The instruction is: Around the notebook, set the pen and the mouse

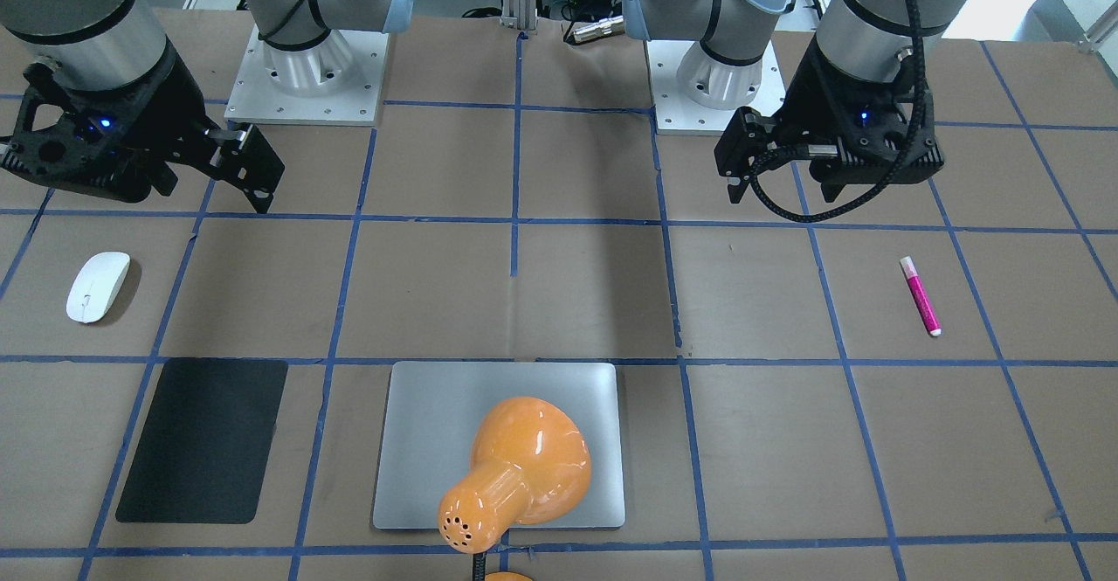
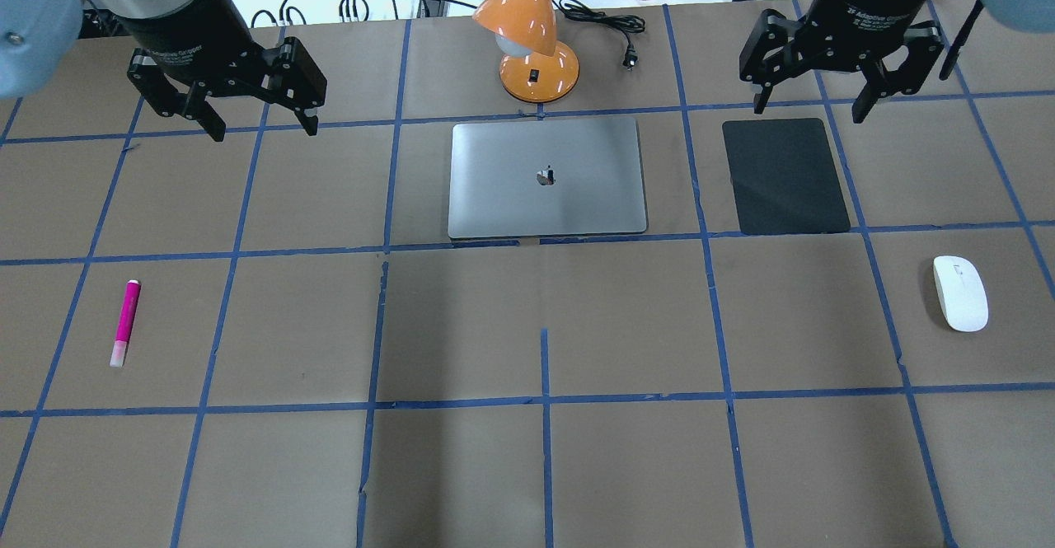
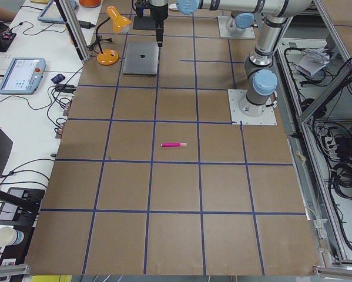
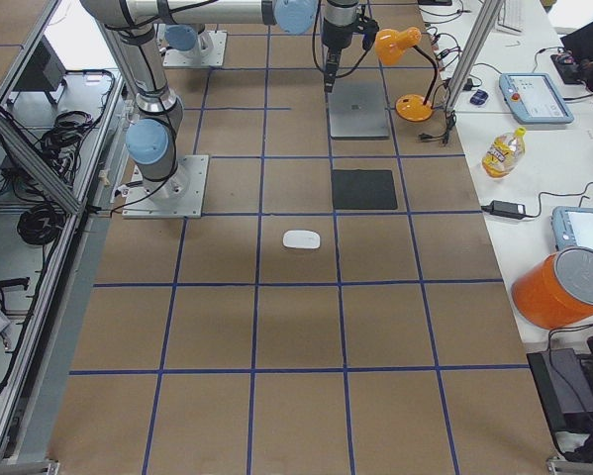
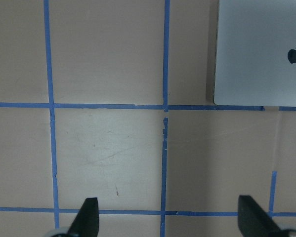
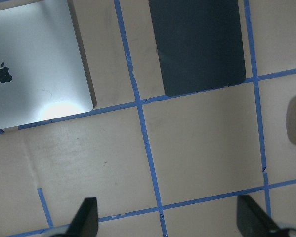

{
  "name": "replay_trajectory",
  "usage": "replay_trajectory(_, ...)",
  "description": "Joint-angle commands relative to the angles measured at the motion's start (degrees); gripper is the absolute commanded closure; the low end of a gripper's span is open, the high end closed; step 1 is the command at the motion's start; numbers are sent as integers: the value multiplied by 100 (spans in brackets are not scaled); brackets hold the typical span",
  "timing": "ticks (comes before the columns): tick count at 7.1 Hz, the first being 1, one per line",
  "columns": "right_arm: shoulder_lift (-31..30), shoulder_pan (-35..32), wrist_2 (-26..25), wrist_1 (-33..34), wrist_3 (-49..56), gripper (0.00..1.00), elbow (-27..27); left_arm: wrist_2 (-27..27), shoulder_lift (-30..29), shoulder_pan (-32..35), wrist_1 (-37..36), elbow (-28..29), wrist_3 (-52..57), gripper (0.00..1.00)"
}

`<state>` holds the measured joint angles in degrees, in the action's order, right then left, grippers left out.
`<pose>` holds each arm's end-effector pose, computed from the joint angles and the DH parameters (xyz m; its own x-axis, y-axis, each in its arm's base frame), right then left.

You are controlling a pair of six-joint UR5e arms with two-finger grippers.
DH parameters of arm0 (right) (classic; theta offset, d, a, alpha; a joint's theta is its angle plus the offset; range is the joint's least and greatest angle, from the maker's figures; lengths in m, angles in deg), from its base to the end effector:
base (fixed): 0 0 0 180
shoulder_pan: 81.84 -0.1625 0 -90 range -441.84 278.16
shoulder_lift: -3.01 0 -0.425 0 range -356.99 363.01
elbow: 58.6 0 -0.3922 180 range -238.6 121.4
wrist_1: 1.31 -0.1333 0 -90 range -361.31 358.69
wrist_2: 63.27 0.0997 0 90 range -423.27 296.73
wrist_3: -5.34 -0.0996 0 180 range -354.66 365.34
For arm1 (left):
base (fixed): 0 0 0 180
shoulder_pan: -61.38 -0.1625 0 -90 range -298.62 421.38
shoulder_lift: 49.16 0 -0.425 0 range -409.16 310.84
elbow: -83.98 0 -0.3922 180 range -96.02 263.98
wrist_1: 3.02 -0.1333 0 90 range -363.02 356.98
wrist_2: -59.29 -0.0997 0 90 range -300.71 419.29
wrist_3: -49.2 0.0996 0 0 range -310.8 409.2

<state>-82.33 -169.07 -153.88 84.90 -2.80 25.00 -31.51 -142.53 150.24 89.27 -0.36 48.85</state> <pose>0.1068 -0.5284 0.4949 -0.9819 0.1888 0.0156 0.1892 0.9813 0.0339 -0.1216 -0.5191 0.5028 -0.9996 -0.0260 -0.0140 -0.0260 0.9997 -0.0001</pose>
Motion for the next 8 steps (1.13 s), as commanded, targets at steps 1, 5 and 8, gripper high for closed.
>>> replay_trajectory(1,26,56,-10,1,14,0,16,-7,3,9,-1,-3,9,0)
replay_trajectory(5,9,1159,-124,-60,1126,0,94,-226,-94,-1178,-262,-667,585,0)
replay_trajectory(8,314,2479,-133,987,2671,0,943,-209,-330,-3351,-2891,-2668,2973,0)
